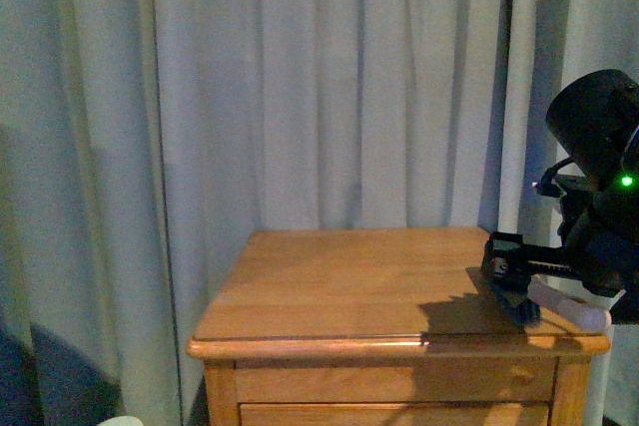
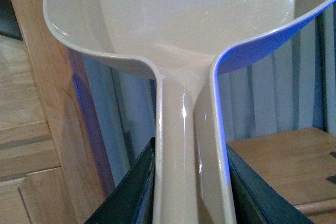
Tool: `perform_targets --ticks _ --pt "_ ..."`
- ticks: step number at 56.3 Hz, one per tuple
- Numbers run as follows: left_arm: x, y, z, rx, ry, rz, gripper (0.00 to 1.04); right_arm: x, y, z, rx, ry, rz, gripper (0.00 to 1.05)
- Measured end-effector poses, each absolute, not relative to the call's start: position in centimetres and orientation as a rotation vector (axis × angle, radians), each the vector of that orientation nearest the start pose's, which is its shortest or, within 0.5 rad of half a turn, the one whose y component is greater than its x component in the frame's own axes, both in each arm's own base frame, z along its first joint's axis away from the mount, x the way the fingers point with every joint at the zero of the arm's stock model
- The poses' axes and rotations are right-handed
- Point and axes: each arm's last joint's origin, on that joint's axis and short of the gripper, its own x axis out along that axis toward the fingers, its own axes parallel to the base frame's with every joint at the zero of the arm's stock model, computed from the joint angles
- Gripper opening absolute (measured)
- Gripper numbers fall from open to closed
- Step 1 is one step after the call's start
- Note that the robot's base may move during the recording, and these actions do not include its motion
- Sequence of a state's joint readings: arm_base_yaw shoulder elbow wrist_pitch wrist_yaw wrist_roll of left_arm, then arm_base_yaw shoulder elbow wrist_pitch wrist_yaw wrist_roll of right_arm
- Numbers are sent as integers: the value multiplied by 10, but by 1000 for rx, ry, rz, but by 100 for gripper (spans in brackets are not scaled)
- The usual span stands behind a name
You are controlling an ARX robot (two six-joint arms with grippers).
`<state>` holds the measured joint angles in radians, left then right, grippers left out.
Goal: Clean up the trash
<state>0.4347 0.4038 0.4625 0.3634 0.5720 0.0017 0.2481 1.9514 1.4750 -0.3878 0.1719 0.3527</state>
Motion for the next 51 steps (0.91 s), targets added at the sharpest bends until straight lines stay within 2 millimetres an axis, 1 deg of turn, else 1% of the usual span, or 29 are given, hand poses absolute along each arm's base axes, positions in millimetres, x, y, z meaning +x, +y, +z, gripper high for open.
perform_targets --ticks 6,12,15,22,36,38,41,51 --pt "99 29 319 206 -370 -135 29 418 100 210 151 849 -82 97" --pt "99 29 319 206 -370 -135 29 422 100 207 151 848 -84 97" --pt "99 29 319 206 -370 -135 29 423 101 206 151 846 -84 89" --pt "99 29 319 206 -370 -135 29 427 102 205 152 843 -84 62" --pt "99 29 319 206 -370 -135 29 429 102 205 156 834 -73 26" --pt "99 29 319 206 -370 -135 29 429 103 205 156 831 -68 22" --pt "99 29 319 206 -370 -135 29 429 103 205 157 827 -67 20" --pt "99 29 319 206 -370 -135 29 425 102 207 164 793 -44 20"
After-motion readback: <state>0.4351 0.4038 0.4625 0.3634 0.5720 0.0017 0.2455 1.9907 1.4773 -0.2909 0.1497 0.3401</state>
